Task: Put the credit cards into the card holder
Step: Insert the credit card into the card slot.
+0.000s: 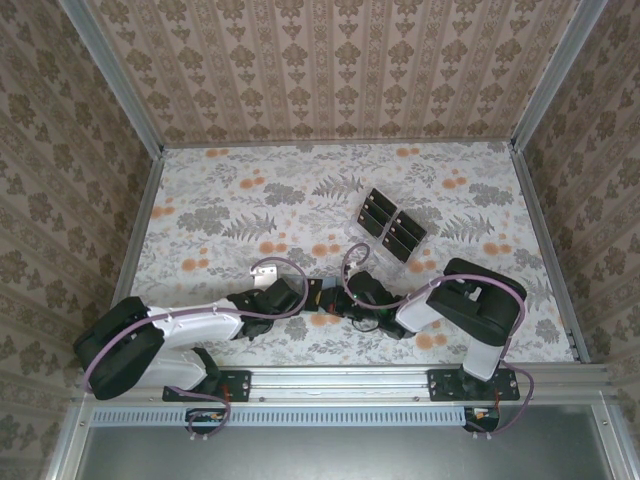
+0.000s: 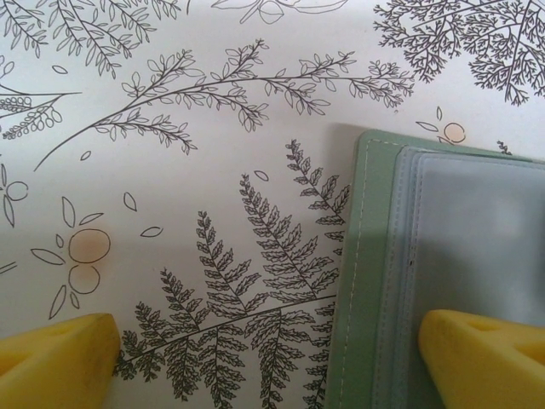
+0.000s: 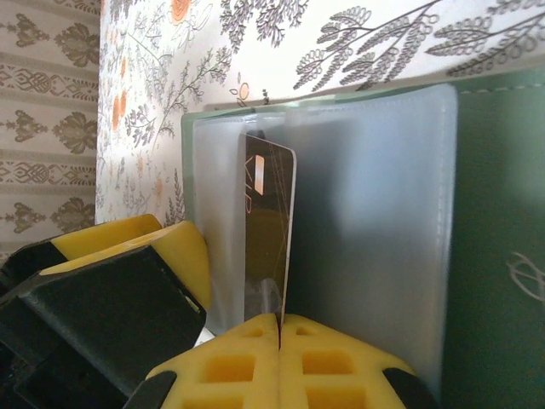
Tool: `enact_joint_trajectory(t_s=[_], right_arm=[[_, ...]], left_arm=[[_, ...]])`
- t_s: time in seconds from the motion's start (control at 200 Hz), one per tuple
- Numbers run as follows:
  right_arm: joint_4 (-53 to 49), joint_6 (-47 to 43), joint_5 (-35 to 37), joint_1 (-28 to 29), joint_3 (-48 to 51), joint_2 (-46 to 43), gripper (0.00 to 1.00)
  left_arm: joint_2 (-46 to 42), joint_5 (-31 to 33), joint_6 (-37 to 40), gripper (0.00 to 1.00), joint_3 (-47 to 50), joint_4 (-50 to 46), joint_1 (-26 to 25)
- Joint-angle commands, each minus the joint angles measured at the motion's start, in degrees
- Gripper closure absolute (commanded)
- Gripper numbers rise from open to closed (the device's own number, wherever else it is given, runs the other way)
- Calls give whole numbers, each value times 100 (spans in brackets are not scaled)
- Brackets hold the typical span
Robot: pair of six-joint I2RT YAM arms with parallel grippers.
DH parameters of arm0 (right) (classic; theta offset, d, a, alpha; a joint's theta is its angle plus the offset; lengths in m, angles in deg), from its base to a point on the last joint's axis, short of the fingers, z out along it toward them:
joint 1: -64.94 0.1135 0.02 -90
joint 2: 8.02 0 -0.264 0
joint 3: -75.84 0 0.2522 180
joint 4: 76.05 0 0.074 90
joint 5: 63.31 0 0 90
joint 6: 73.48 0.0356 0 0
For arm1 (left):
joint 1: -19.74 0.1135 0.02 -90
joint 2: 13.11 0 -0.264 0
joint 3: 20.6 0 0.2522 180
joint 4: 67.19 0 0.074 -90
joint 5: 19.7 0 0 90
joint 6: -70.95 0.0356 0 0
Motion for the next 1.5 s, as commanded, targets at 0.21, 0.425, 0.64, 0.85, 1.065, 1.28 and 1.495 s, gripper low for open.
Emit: enact_joint_trajectory(t_s=[0.21,0.425,0.64,0.85,1.065,1.28,1.495], right_arm=[[-722,-135,-502,-72,-390,212,100],[-1087,-248,-702,-119,-639,347,100],[-1542,-409,-846,-162,-891,381,100],[-2219,-713,-923,-250,-1098,129,80],[-3134,-1155,-891,-347,-1418,-203,67],[-3523,-1344,-922,-366,-1664,-157,73],[-3497,-1344,-1054,-366,-1791,-7,85]], left_arm=[[-75,-78,108,0,67,-800,-45],[-574,78,230,0,-244,-1349,231],[-830,-28,285,0,-257,-1558,664],[-756,-71,121,0,-223,-1732,881],[-593,-226,48,0,-144,-1613,956],[-584,-350,52,0,-20,-1389,954],[-558,-443,65,0,70,-1221,960]])
